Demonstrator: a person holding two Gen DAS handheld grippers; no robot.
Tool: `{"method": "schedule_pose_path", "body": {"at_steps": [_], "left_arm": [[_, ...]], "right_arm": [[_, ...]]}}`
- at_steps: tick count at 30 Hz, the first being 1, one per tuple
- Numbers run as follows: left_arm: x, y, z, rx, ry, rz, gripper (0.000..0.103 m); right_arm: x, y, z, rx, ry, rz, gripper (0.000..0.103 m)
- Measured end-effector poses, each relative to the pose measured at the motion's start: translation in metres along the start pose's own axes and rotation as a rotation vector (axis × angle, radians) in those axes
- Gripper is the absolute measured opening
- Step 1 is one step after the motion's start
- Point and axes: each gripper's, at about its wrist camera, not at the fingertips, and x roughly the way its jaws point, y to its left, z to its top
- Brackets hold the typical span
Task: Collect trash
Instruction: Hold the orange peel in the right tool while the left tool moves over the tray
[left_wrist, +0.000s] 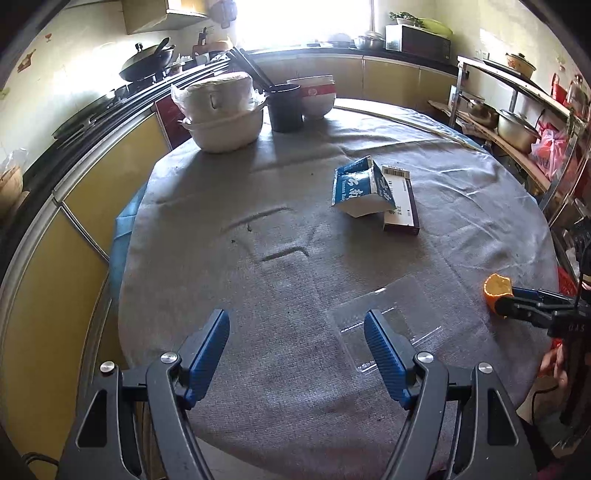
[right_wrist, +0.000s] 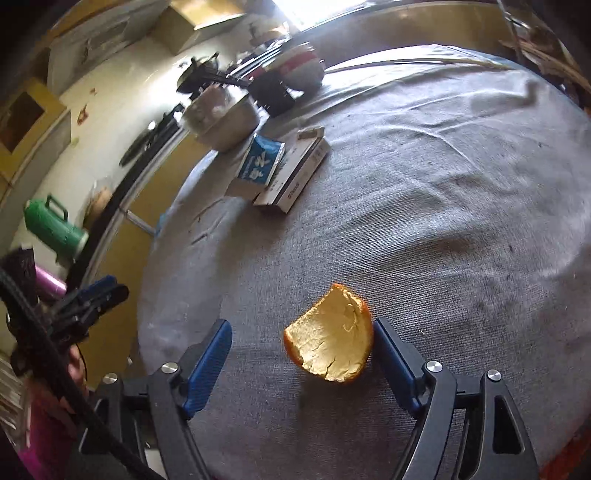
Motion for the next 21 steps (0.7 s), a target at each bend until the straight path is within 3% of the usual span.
{"method": "schedule_pose_path", "body": {"at_steps": [4, 8, 17, 20, 21], "left_arm": [[0.001, 0.0, 0.0, 0.004, 0.003, 0.003, 0.076], [0.002, -0.002, -0.001, 0.017, 0.006, 0.01, 0.076], [0.015, -0.019, -0.006, 0.125, 0.03, -0.015, 0.076], [0.018, -0.026, -0.008, 0.172, 0.04, -0.051, 0.076], [0.019, -0.028, -0.009, 0.186, 0.043, -0.066, 0.076]], "right_arm": [[-0.001, 0.003, -0.007, -0.018, -0.036, 0.004, 0.085], [0.001, 0.007, -0.006, -0.072, -0.011, -0.009, 0.086], [0.002, 0.012, -0.009, -0.099, -0.019, -0.052, 0.085], [0.003, 0.019, -0.011, -0.155, -0.022, -0.125, 0.084], [0.004, 0.02, -0.012, -0.168, -0.026, -0.149, 0.075]]}}
